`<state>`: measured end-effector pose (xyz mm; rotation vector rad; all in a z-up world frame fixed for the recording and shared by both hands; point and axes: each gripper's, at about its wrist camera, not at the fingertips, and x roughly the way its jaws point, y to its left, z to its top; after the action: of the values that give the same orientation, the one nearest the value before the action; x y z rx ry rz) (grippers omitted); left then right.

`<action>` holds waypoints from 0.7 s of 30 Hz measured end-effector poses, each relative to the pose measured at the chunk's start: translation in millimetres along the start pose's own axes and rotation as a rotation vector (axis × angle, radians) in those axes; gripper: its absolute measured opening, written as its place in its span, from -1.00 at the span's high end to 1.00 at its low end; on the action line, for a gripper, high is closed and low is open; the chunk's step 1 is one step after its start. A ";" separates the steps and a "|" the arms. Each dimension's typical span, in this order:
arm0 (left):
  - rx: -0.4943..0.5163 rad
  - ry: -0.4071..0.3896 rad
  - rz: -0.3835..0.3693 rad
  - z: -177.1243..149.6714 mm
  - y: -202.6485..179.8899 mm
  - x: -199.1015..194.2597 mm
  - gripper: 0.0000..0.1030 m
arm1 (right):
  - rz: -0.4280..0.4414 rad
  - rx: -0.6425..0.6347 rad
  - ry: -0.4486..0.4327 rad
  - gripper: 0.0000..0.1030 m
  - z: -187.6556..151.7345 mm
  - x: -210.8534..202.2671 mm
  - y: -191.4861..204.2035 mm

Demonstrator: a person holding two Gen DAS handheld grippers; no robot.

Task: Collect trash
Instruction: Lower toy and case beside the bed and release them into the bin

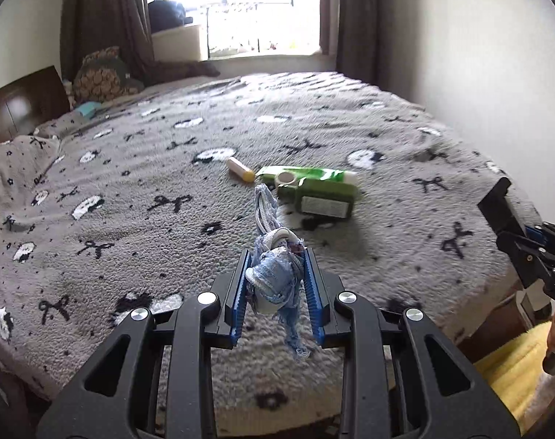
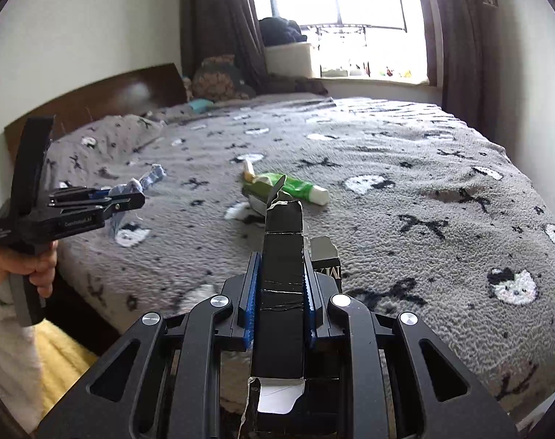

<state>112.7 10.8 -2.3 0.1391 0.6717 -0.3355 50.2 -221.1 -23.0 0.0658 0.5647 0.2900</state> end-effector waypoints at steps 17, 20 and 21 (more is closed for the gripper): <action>0.092 -0.049 -0.129 -102.5 -75.8 -78.7 0.48 | -0.010 -0.092 -0.054 0.58 -57.6 -79.0 65.9; 0.082 -0.019 -0.142 -122.0 -85.6 -72.0 0.48 | -0.012 -0.076 -0.018 0.58 -70.5 -75.5 67.9; 0.076 0.002 -0.149 -130.4 -89.0 -66.7 0.48 | -0.012 -0.069 -0.003 0.58 -74.7 -72.9 67.9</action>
<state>-43.5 -24.8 -63.1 0.1622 0.6729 -0.5047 -65.8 -178.5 -38.7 -0.0035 0.5518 0.2971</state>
